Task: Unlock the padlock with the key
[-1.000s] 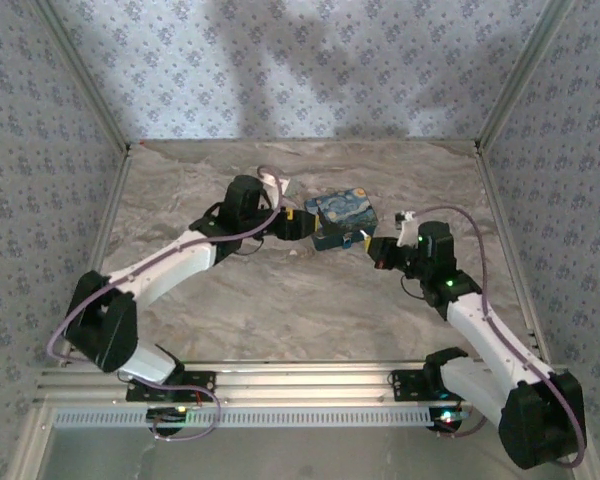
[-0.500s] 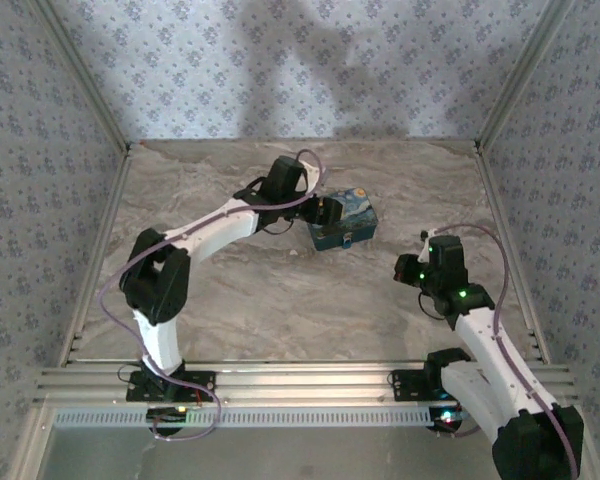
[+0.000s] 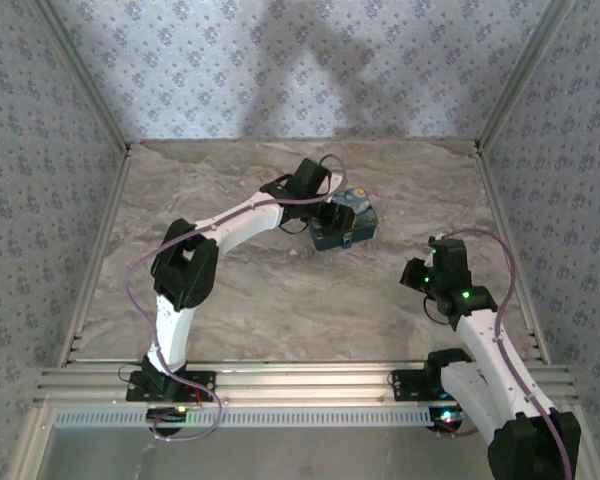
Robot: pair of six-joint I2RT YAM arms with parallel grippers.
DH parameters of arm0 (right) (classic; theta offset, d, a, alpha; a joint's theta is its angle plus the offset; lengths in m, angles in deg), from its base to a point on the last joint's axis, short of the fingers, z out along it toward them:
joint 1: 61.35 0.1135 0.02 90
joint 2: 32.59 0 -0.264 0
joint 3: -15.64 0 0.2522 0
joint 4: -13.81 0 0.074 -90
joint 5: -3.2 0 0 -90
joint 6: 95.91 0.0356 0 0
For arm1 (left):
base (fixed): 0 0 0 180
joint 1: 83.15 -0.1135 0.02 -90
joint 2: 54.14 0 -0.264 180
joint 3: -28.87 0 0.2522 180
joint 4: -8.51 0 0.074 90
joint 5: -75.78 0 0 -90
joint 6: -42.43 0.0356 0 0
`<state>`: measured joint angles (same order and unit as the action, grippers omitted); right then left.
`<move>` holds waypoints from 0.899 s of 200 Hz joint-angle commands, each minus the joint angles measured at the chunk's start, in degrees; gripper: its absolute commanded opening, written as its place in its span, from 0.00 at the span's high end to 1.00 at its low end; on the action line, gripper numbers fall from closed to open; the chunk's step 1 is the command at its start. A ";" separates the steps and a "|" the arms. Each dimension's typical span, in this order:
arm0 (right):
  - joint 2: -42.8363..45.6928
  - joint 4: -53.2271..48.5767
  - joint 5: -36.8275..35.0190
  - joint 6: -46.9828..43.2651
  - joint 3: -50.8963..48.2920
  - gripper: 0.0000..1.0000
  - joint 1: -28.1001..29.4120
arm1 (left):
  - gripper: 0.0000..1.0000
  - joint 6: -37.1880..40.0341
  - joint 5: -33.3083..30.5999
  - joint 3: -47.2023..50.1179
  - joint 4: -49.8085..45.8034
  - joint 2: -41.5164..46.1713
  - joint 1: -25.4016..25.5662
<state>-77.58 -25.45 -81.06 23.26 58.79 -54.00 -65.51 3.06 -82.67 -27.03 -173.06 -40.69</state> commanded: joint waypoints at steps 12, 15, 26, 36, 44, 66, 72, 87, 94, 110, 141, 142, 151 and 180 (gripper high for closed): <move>0.68 -1.82 -0.63 0.71 -0.31 1.00 -0.59 | 0.31 1.14 0.01 -1.59 -3.18 -1.67 1.15; 0.62 -1.76 -0.64 0.71 -0.30 1.00 -0.66 | 0.31 1.08 0.08 -1.48 -3.30 -1.76 1.22; 0.61 -1.88 -0.64 0.71 -0.27 1.00 -0.76 | 0.31 0.93 0.12 -1.20 -3.44 -1.85 1.40; 0.65 -1.99 -0.64 0.71 -0.21 1.00 -0.87 | 0.31 0.97 0.11 -0.89 -3.61 -1.90 1.43; 0.57 -1.93 -0.64 0.70 -0.19 1.00 -0.92 | 0.31 0.97 0.04 -0.69 -3.75 -1.94 1.56; 0.53 -1.91 -0.64 0.71 0.05 1.00 -1.03 | 0.31 1.20 -0.76 0.07 -4.40 -2.11 1.51; 0.43 -1.96 -0.59 0.71 0.13 1.00 -1.11 | 0.31 1.23 -0.98 0.33 -4.56 -2.03 1.57; 0.34 -2.17 -0.39 0.62 0.44 1.00 -1.22 | 0.31 1.28 -1.36 1.37 -4.63 -1.69 1.56; 0.34 -2.24 -0.45 0.54 0.65 1.00 -1.20 | 0.31 1.33 -1.48 2.03 -4.59 -1.31 1.50; 0.35 -2.42 -0.40 0.45 0.84 1.00 -1.29 | 0.31 1.33 -2.12 3.93 -4.19 -0.26 1.44; 0.28 -2.44 -0.30 0.45 0.99 1.00 -1.34 | 0.31 1.44 -3.13 7.60 -3.37 2.53 1.15; 0.31 -2.40 -0.34 0.45 1.01 1.00 -1.36 | 0.31 1.47 -3.13 7.73 -3.32 2.58 1.19; 0.28 -2.41 -0.35 0.43 1.09 1.00 -1.38 | 0.31 1.42 -3.13 9.02 -2.97 3.47 1.03; 0.25 -2.53 -0.46 0.43 1.29 1.00 -1.49 | 0.31 0.64 -2.40 13.66 -1.50 6.56 0.05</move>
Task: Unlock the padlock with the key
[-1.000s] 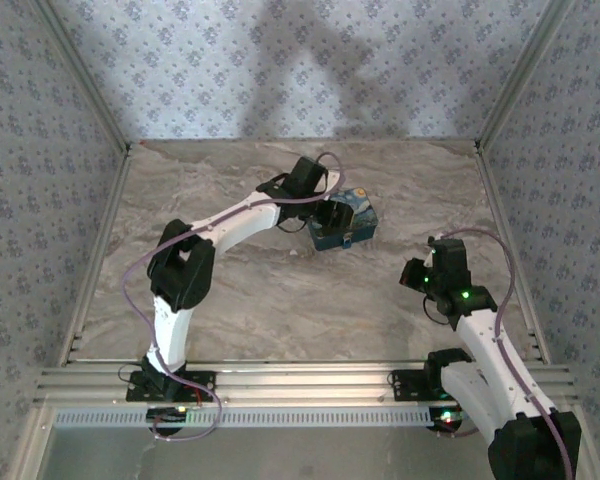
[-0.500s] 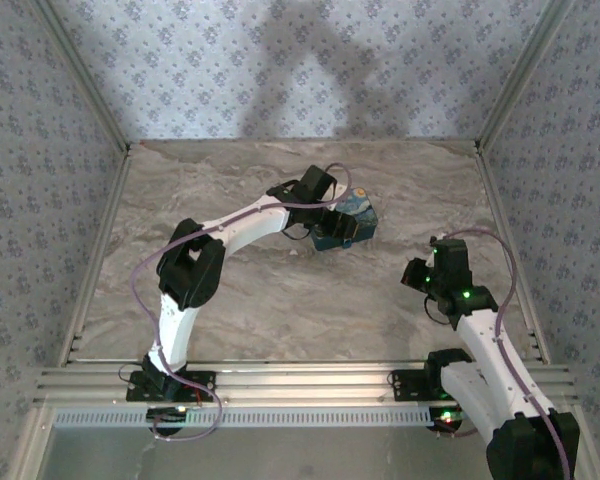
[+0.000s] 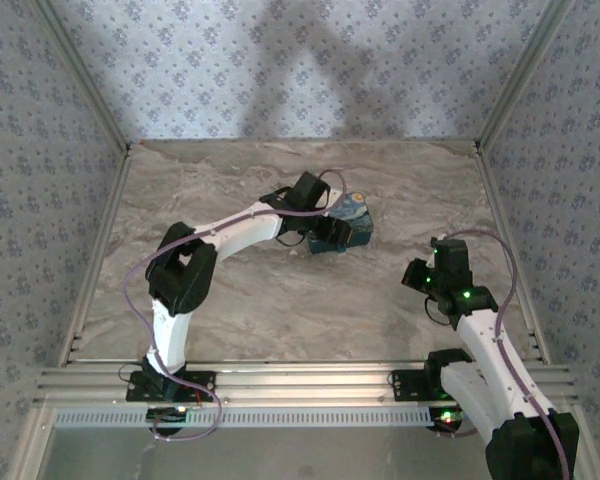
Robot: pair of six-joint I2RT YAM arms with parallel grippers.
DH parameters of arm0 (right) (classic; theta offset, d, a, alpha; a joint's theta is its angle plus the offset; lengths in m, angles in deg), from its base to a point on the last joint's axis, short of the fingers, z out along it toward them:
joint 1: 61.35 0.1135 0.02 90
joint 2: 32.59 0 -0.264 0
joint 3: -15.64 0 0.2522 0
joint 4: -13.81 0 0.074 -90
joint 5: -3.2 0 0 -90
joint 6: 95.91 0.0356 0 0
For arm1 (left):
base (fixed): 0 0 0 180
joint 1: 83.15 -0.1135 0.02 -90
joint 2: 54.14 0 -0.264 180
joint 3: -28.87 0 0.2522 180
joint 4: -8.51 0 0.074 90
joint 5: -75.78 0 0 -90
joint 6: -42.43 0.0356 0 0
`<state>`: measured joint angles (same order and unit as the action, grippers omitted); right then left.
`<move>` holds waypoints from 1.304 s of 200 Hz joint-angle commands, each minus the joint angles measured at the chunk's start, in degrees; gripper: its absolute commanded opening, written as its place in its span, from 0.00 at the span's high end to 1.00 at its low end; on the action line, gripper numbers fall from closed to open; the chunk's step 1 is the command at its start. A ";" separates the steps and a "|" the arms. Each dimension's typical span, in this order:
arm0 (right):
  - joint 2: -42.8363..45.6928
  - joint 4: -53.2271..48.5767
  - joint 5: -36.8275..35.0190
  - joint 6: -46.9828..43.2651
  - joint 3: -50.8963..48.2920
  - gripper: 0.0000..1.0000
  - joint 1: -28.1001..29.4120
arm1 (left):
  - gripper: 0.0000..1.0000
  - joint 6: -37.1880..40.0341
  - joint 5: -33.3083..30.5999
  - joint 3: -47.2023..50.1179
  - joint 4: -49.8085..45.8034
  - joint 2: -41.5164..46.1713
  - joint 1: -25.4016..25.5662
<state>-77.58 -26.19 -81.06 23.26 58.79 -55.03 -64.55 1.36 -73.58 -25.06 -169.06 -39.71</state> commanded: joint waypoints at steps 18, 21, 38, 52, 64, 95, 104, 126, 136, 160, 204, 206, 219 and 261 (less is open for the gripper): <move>0.10 -1.56 -0.55 0.45 1.27 1.00 -0.53 | 0.31 -1.12 -0.12 8.23 -2.00 4.74 -1.72; 0.16 -1.58 -0.55 0.45 1.27 1.00 -0.57 | 0.31 -1.29 -0.04 8.83 -1.79 5.11 -1.87; -0.09 -1.26 -0.64 0.45 1.20 1.00 -0.57 | 0.31 -1.53 -0.24 12.00 -1.07 7.47 -2.60; -0.32 -0.97 -0.64 0.45 1.14 1.00 -0.61 | 0.31 -1.75 -0.78 14.93 -0.63 9.68 -3.33; -0.66 -0.58 -0.64 0.45 1.02 1.00 -0.58 | 0.31 -1.75 -1.32 17.18 -0.44 11.32 -4.11; -1.52 0.80 -0.67 0.28 0.76 1.00 -0.57 | 0.31 -1.58 -2.46 21.45 -0.47 15.08 -6.41; -1.61 1.03 -0.58 0.25 0.69 1.00 -0.59 | 0.30 -1.43 -2.97 22.18 -0.65 15.74 -7.22; -1.77 1.29 -0.46 0.36 0.41 1.00 -0.55 | 0.30 -0.78 -3.14 22.69 -1.08 16.78 -9.01; -1.85 1.33 -0.47 0.21 0.41 1.00 -0.59 | 0.30 -0.47 -3.35 22.43 -1.36 17.08 -9.42; -1.80 1.31 -0.12 0.10 0.41 1.00 -0.60 | 0.30 0.76 -3.80 20.90 -1.98 17.84 -9.60; -1.76 1.99 0.75 0.00 0.12 1.00 -0.61 | 0.30 1.94 -2.83 18.04 -1.10 19.37 -6.74; -1.70 2.10 0.76 -0.03 0.14 1.00 -0.61 | 0.30 2.01 -2.89 17.85 -1.06 19.31 -6.60; -1.77 2.42 0.82 0.19 -0.04 1.00 -0.60 | 0.30 2.03 -3.07 16.66 -1.02 19.00 -4.96; -1.84 2.08 0.85 0.19 0.12 1.00 -0.61 | 0.30 1.85 -2.22 11.23 -1.84 13.79 -1.57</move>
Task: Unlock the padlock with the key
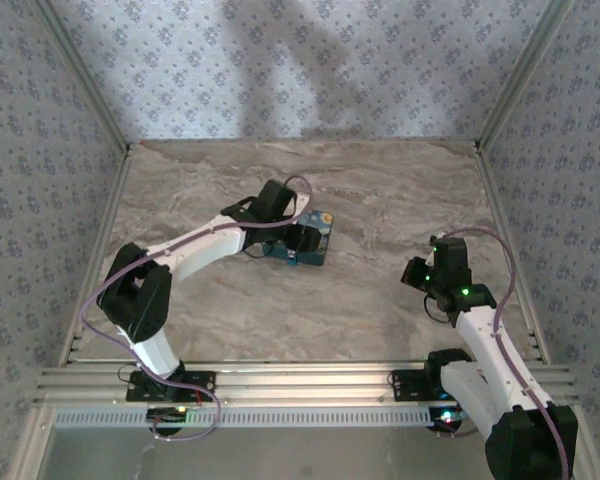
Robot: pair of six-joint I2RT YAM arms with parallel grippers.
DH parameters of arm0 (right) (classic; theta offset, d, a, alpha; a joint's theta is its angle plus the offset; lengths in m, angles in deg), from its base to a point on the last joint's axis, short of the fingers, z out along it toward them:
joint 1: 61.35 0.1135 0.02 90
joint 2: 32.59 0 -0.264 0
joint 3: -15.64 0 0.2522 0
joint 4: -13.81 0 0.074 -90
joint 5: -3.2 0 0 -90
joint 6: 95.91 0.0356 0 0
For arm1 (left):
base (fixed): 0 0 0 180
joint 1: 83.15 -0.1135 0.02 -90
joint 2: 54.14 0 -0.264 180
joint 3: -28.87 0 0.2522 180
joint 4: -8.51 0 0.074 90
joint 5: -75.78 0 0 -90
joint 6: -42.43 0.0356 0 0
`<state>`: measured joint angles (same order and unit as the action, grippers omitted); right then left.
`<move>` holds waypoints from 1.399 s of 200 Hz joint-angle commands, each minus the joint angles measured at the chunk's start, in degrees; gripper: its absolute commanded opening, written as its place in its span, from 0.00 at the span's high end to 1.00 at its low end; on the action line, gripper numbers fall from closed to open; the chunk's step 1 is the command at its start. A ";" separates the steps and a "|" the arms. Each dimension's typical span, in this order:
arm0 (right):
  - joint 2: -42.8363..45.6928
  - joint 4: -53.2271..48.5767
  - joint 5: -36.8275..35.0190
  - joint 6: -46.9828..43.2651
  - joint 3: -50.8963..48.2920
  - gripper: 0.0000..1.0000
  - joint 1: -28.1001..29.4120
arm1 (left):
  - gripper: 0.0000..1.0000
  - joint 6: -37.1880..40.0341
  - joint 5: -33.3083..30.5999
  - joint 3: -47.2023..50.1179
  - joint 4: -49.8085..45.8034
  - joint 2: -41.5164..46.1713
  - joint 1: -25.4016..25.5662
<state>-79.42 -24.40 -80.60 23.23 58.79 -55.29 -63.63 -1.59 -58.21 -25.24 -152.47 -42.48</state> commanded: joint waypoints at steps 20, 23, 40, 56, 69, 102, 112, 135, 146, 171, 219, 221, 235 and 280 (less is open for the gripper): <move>0.05 0.20 0.31 0.21 0.13 1.00 -0.33 | 0.30 1.37 0.43 -6.99 -2.37 -5.70 2.35; 0.05 0.19 0.31 0.13 0.14 1.00 -0.35 | 0.30 1.44 0.47 -7.42 -2.45 -6.15 2.51; 0.12 -0.12 0.26 0.13 0.20 1.00 -0.34 | 0.30 1.63 0.47 -9.20 -3.01 -8.19 2.92; 0.23 -0.50 0.04 -0.04 0.32 1.00 -0.31 | 0.30 1.81 0.39 -10.40 -3.84 -9.91 3.32; 0.48 -0.65 -0.16 -0.20 0.37 1.00 -0.31 | 0.30 1.94 0.29 -10.87 -4.55 -11.08 3.50; 0.47 -0.74 -0.43 -0.32 0.31 1.00 -0.33 | 0.30 2.08 -0.13 -10.29 -5.58 -12.15 4.17; 0.41 -0.65 -0.41 -0.32 0.31 1.00 -0.34 | 0.30 2.08 -0.21 -9.81 -5.74 -12.16 4.46; 0.41 -0.81 -0.47 -0.40 0.40 1.00 -0.35 | 0.31 1.56 -0.48 -8.56 -6.19 -11.74 5.46; 0.46 -0.94 -0.44 -0.41 0.47 1.00 -0.35 | 0.30 1.17 -0.90 -7.58 -6.01 -11.35 6.20; 0.41 -1.44 -0.35 -0.49 0.76 1.00 -0.40 | 0.31 0.03 -1.08 -5.44 -5.50 -10.20 7.41; -0.41 -0.84 -0.40 -0.65 1.09 1.00 -0.40 | 0.31 -1.93 -1.01 -1.90 -4.03 -7.38 10.45; -0.47 -0.77 -0.46 -0.69 1.06 1.00 -0.36 | 0.31 -2.02 -0.91 -1.80 -4.01 -7.29 10.54; -0.93 -0.41 -0.34 -0.67 1.24 1.00 -0.37 | 0.30 -2.40 -0.82 -1.40 -3.64 -6.82 11.09; -2.29 0.37 0.74 -0.60 1.60 1.00 -0.43 | 0.29 -1.63 -1.10 -4.75 -3.90 -8.16 11.10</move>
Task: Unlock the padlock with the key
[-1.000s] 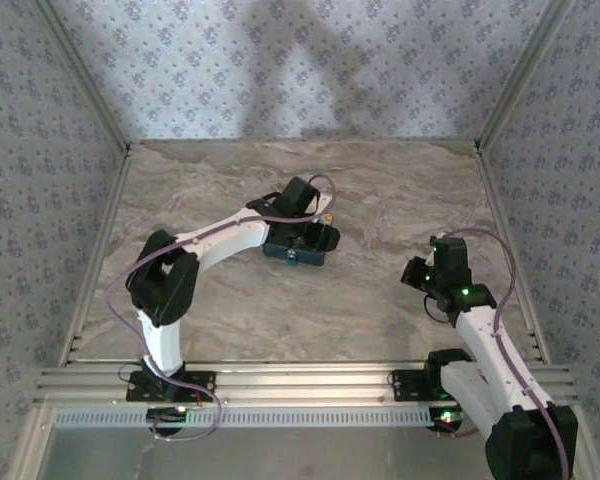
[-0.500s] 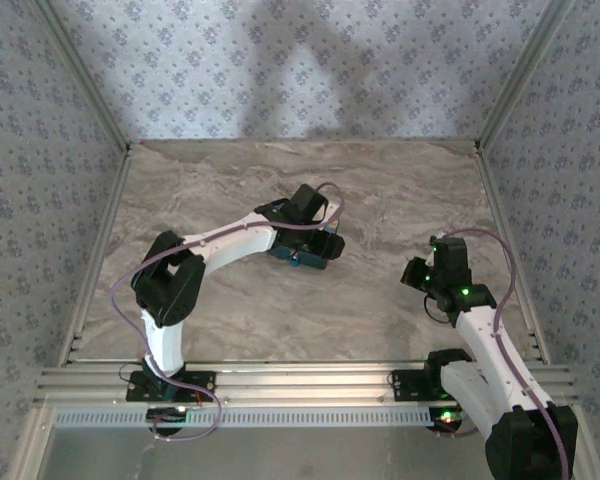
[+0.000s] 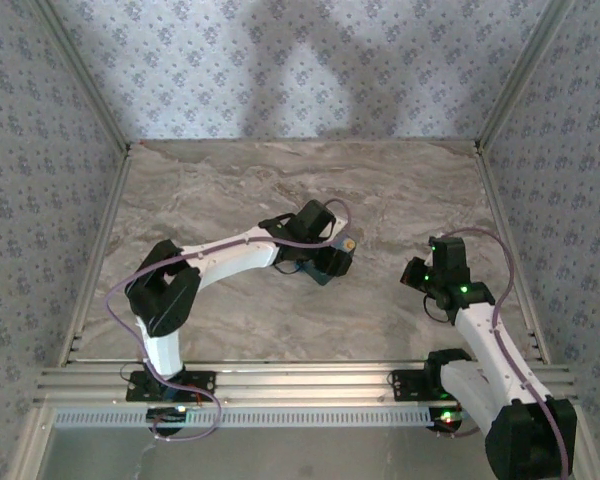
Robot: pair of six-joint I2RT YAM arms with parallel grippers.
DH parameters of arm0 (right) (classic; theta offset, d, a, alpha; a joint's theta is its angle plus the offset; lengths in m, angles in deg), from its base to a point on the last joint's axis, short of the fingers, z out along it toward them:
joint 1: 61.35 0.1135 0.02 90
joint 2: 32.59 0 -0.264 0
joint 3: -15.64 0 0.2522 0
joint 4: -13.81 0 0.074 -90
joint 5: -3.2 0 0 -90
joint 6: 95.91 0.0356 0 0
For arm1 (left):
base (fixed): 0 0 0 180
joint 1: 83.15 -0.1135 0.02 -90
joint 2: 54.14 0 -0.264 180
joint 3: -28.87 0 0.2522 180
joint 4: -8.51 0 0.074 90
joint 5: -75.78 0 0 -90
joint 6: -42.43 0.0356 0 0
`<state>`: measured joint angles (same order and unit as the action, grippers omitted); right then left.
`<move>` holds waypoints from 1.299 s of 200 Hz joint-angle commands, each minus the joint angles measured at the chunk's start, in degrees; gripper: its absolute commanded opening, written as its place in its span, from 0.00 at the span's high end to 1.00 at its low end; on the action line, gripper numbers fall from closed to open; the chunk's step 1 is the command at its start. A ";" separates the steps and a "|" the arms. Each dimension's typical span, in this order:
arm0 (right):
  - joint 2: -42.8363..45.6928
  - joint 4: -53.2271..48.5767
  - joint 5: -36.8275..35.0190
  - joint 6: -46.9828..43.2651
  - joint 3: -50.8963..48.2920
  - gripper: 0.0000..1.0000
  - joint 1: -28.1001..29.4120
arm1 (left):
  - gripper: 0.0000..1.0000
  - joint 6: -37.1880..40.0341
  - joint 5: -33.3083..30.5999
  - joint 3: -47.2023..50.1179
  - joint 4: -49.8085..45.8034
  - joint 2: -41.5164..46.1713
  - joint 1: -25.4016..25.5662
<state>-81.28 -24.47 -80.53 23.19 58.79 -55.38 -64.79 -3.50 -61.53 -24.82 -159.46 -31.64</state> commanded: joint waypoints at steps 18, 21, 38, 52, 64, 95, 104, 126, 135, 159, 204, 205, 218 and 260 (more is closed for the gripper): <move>-0.36 0.57 1.27 -0.60 1.55 1.00 -0.33 | 0.29 0.19 1.12 -4.02 -4.76 -2.67 0.04; -0.39 0.61 1.35 -0.63 1.54 1.00 -0.27 | 0.29 0.24 1.27 -4.46 -4.75 -2.89 -0.04; -0.37 0.51 1.92 -0.71 1.55 1.00 -0.31 | 0.29 0.76 1.67 -6.42 -4.94 -4.50 -0.63; -0.26 0.28 2.00 -0.82 1.53 1.00 -0.35 | 0.29 0.95 2.30 -7.40 -4.97 -5.44 -1.18; -0.01 0.05 2.00 -0.82 1.47 1.00 -0.27 | 0.29 0.87 2.79 -7.63 -4.71 -6.03 -1.57; 0.00 0.25 2.24 -0.90 1.38 1.00 -0.29 | 0.29 1.12 3.98 -8.30 -4.07 -6.07 -2.34; -0.09 0.58 2.51 -0.89 1.13 1.00 -0.30 | 0.29 1.17 4.37 -8.44 -3.83 -5.51 -2.39; -0.53 2.21 4.46 -0.92 0.83 1.00 -0.26 | 0.29 1.40 4.81 -7.69 -2.33 -2.49 -2.83; -0.61 2.90 5.37 -0.89 0.87 1.00 -0.13 | 0.29 1.03 5.12 -6.64 -1.06 -0.44 -3.29; -1.38 4.66 7.13 -1.14 1.43 1.00 0.76 | 0.26 0.50 5.54 -2.85 2.82 6.06 -5.25; -6.32 8.77 8.32 -1.16 4.86 1.00 5.46 | 0.19 2.47 0.11 8.37 6.88 20.12 -9.04; -6.46 8.91 8.41 -1.16 4.96 1.00 5.63 | 0.19 2.50 -0.08 8.62 6.94 20.44 -9.09; -8.69 10.90 9.21 -0.92 6.23 1.00 7.49 | 0.17 2.62 -1.38 13.04 8.04 24.37 -10.56; -17.55 17.93 12.91 0.22 11.61 1.00 12.59 | 0.14 1.06 1.44 28.15 13.53 36.26 -17.95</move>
<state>-95.16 -12.34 -70.81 22.84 66.55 -44.97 -63.50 -3.15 -40.07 -14.94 -127.90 -45.94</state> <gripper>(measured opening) 0.066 0.845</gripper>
